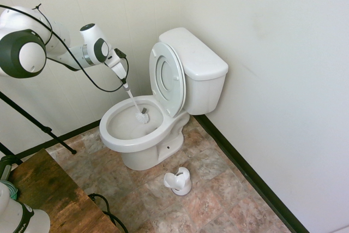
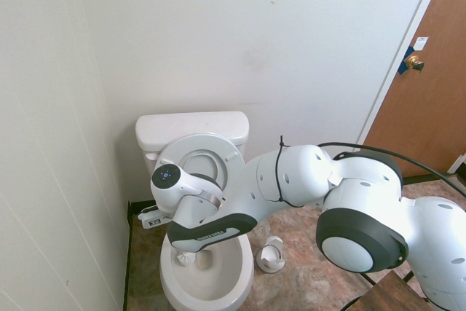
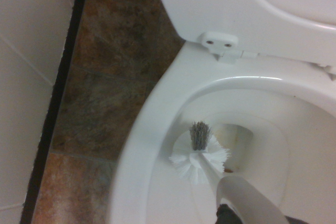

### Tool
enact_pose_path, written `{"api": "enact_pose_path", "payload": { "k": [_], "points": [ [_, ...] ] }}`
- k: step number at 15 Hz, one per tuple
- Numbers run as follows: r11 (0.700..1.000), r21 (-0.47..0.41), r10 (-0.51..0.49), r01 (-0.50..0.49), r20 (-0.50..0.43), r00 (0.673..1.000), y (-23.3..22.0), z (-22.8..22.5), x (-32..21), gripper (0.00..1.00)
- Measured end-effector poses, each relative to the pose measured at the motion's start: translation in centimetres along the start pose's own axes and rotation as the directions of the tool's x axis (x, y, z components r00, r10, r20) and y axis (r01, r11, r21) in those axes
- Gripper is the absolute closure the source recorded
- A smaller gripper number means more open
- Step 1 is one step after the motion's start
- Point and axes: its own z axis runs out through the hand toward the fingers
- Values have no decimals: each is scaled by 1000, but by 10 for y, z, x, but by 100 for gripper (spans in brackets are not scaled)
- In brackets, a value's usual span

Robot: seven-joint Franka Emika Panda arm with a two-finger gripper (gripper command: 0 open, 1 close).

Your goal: Clean the toilet

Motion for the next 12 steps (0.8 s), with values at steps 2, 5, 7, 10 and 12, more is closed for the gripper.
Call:
{"api": "enact_pose_path", "payload": {
  "k": [2,5,7,10,12],
  "points": [
    [1000,-5,-22,22,16,1000,2,0,-12,100],
    [998,-27,-59,60,50,997,24,-8,-37,100],
    [996,-36,-81,83,73,994,47,-20,-52,100],
    [994,-58,-84,89,87,993,90,-25,-50,100],
    [996,-75,-46,53,96,994,125,-15,-30,100]
  ]
}}
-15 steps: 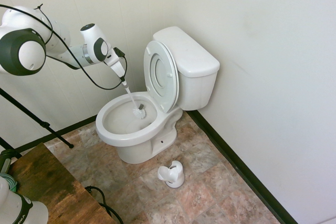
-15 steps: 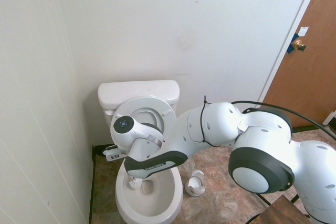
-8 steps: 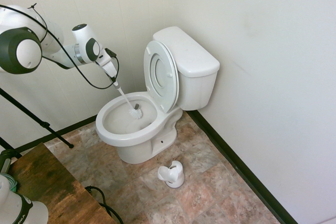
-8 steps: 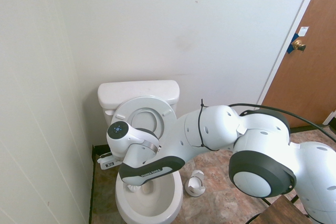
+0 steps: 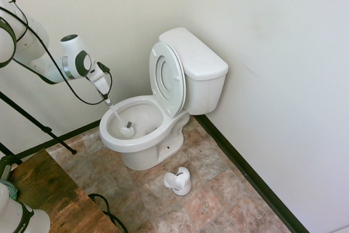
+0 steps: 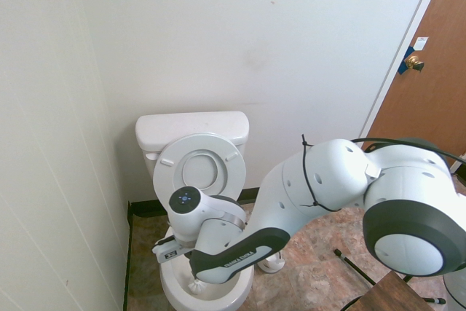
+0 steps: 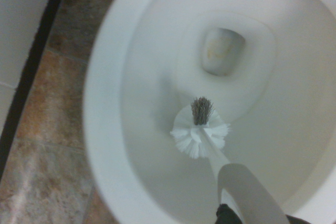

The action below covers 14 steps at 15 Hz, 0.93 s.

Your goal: Clean the toilet

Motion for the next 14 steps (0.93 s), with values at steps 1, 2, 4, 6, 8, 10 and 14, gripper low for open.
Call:
{"api": "enact_pose_path", "payload": {
  "k": [1,2,4,6,8,10,14],
  "points": [
    [1000,-10,26,-26,5,1000,18,8,16,100],
    [999,-18,50,-50,9,999,32,16,34,100],
    [995,-27,94,-94,12,996,46,27,70,100],
    [992,-20,125,-125,11,992,46,31,101,100],
    [989,-21,144,-144,6,990,33,33,120,100],
    [987,-29,159,-159,-6,987,15,38,136,100],
    [980,-11,197,-197,-33,980,-23,40,170,100]
  ]
}}
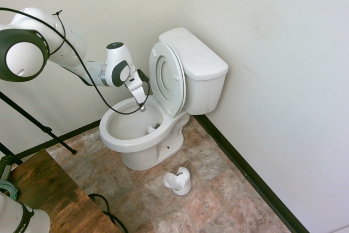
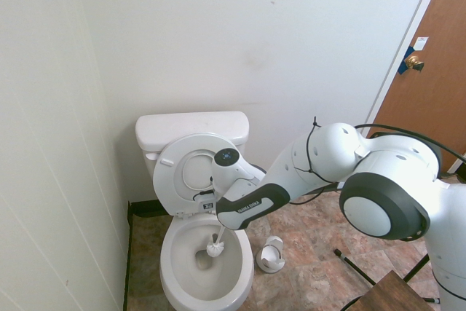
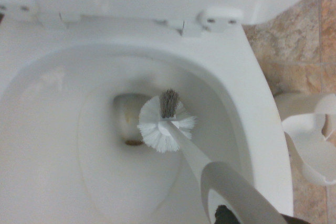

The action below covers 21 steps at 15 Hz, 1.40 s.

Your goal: Clean the toilet

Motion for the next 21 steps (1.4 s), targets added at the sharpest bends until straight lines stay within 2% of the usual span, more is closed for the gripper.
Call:
{"api": "enact_pose_path", "payload": {
  "k": [4,7,10,13,17,21],
  "points": [
    [1000,-12,-19,19,-19,1000,-56,-4,-14,100],
    [998,3,-65,65,-31,997,-94,-11,-58,100],
    [993,29,-116,117,-38,993,-114,-42,-108,100],
    [988,26,-149,150,-31,988,-109,-79,-132,100],
    [981,36,-191,193,-52,980,-76,-168,-151,100],
    [983,103,-148,154,-66,987,-33,-252,-135,100]
  ]
}}
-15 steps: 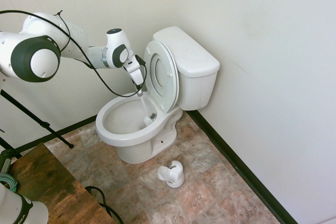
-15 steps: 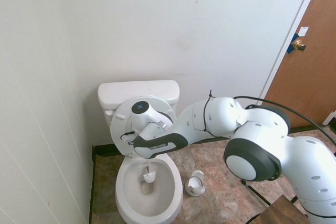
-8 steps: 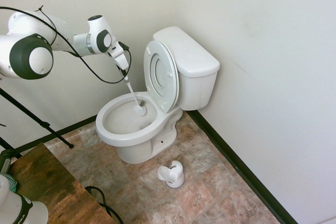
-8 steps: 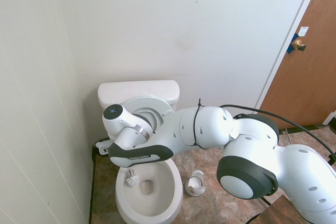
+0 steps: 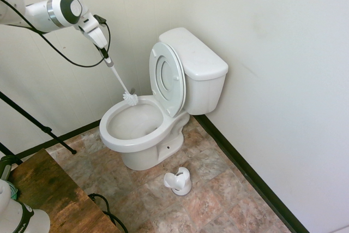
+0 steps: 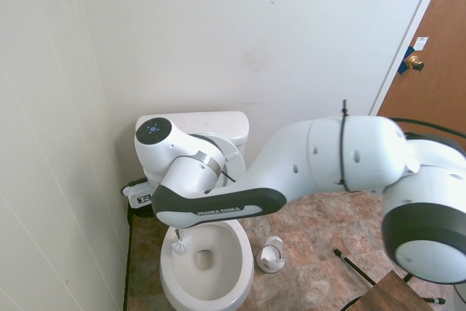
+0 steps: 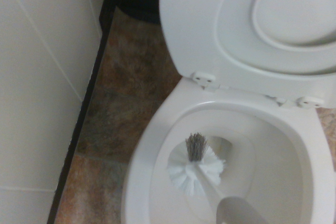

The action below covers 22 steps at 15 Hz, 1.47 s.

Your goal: Clean the toilet

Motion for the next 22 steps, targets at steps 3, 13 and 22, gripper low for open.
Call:
{"api": "enact_pose_path", "payload": {
  "k": [3,13,22],
  "points": [
    [995,20,94,-93,-15,995,48,-40,52,100],
    [934,-30,355,-355,-24,935,288,-7,195,100],
    [882,-129,454,-453,-25,891,321,151,248,100]
  ]
}}
